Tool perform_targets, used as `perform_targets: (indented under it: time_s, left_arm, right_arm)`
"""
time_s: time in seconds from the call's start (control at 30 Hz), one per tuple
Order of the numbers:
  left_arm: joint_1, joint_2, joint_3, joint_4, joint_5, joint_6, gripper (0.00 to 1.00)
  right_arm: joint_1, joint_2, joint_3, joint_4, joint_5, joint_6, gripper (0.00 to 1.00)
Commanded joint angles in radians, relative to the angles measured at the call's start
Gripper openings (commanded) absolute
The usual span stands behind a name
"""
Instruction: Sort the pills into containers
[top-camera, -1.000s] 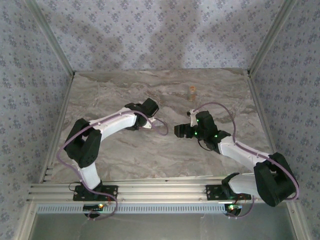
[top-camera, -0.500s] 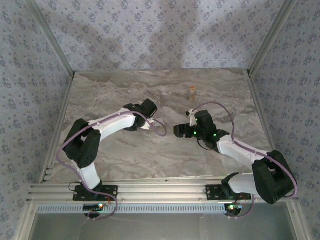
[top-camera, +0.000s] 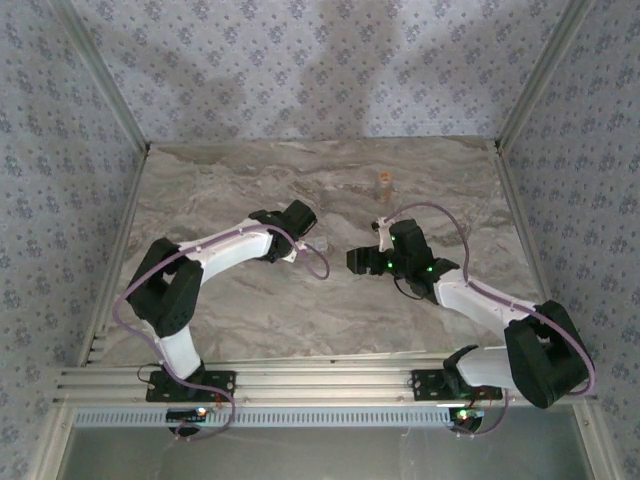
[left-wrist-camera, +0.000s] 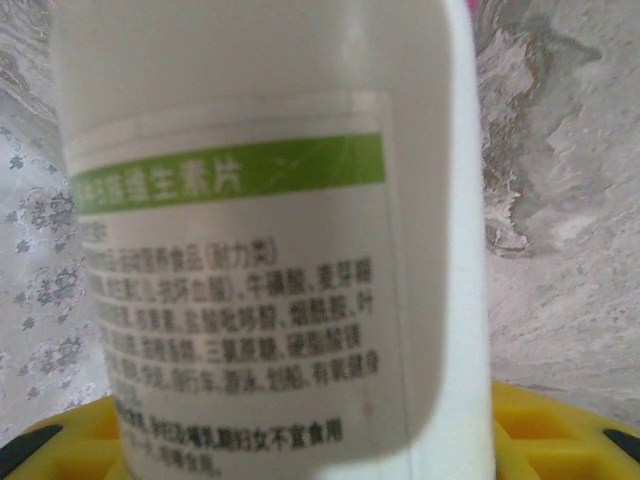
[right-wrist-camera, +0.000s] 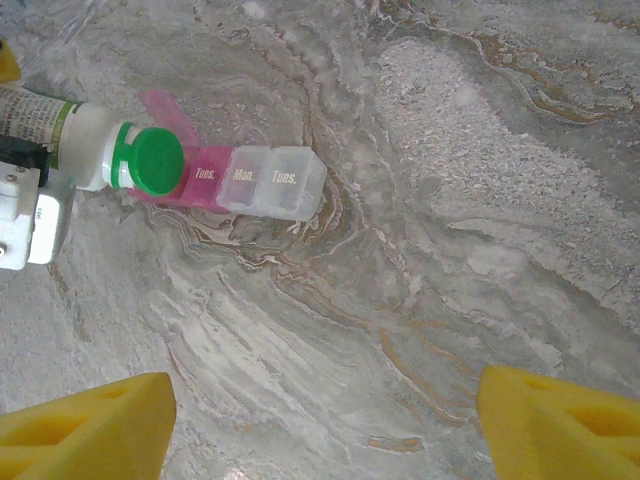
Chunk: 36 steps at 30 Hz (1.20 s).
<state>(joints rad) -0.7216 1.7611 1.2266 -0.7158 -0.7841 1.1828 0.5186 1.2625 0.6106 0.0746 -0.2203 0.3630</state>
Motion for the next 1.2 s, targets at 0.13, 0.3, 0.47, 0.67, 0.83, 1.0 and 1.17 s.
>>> perform_targets:
  time_s: [0.13,0.3,0.47,0.67,0.83,1.0,1.17]
  left_arm:
    - [-0.036,0.011,0.014,-0.015,-0.044,0.058,0.00]
    - [-0.032,0.053,0.017,-0.028,-0.035,0.054,0.00]
    - [-0.029,0.075,0.024,-0.034,-0.049,0.061,0.00]
    - [-0.023,0.052,0.054,-0.048,-0.028,0.049,0.00]
    - [-0.015,0.031,0.053,-0.060,-0.011,0.037,0.00]
    - [-0.007,0.018,0.044,-0.056,-0.003,0.035,0.00]
    - [-0.003,0.008,0.058,-0.057,0.016,0.022,0.00]
  right_arm:
    - [0.003,0.004,0.030,-0.030,-0.018,0.012,0.81]
    - [0.004,0.005,0.031,-0.033,-0.018,0.009,0.81]
    - [0.004,0.004,0.034,-0.036,-0.017,0.008,0.81]
    - [0.004,0.007,0.034,-0.035,-0.021,0.008,0.81]
    - [0.005,0.007,0.033,-0.033,-0.022,0.009,0.81]
    - [0.006,0.013,0.035,-0.033,-0.022,0.009,0.81]
    - [0.007,0.016,0.036,-0.034,-0.022,0.010,0.81]
